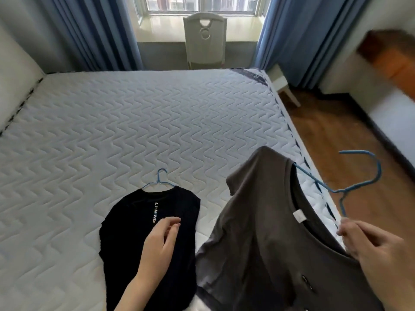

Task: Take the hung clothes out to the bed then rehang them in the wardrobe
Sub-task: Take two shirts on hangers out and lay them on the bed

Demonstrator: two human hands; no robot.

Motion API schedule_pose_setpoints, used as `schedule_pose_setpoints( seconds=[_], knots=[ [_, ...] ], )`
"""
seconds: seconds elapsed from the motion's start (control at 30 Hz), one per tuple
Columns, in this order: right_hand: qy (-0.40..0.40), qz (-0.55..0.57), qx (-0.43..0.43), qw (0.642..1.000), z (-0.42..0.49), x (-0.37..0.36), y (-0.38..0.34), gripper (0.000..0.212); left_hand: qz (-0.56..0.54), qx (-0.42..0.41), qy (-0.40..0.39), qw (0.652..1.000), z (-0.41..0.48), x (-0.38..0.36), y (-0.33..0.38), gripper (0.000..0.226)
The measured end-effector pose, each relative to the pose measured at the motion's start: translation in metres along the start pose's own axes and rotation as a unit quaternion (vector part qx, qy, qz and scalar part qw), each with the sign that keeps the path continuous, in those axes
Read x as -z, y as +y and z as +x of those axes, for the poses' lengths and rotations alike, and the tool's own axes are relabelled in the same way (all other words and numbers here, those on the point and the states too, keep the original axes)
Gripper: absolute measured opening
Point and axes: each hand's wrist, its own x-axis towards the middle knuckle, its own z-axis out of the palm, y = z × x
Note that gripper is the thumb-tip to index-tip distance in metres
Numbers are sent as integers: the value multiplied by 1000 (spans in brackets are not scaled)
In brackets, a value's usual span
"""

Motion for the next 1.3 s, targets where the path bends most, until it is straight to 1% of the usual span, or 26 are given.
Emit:
schedule_pose_setpoints(
  seconds=[0.07,0.23,0.33,0.5,0.6,0.7,0.77,0.87,1.0,1.13,1.3],
  knots=[
    [41,29,-19,999,-31,27,-7,26,-14,-15,-27,999,-21,-3,12,21],
    [169,44,-5,985,-105,73,-5,33,-27,-44,-113,992,-46,-21,22,22],
    [251,71,6,965,-146,98,1,35,-29,-74,-173,982,-48,-31,27,24],
    [362,107,16,926,-204,128,-6,33,-33,-108,-230,967,-37,-48,39,31],
    [425,111,18,898,-227,136,-13,31,-37,-128,-255,958,-32,-59,49,33],
    [466,115,39,876,-238,134,-22,31,-35,-143,-265,953,-31,-68,57,32],
    [476,118,50,870,-237,129,-29,33,-32,-144,-271,951,-32,-71,60,27],
    [463,114,63,877,-221,111,-36,38,-39,-127,-272,953,-37,-69,60,19],
    [428,136,66,891,-185,74,-39,38,-41,-106,-235,965,-37,-54,50,20],
    [373,181,60,908,-138,14,-30,38,-13,-76,-187,979,-32,-30,23,19],
    [321,148,10,935,-63,-85,8,38,26,-38,-122,991,-12,-2,-15,20]
  ],
)
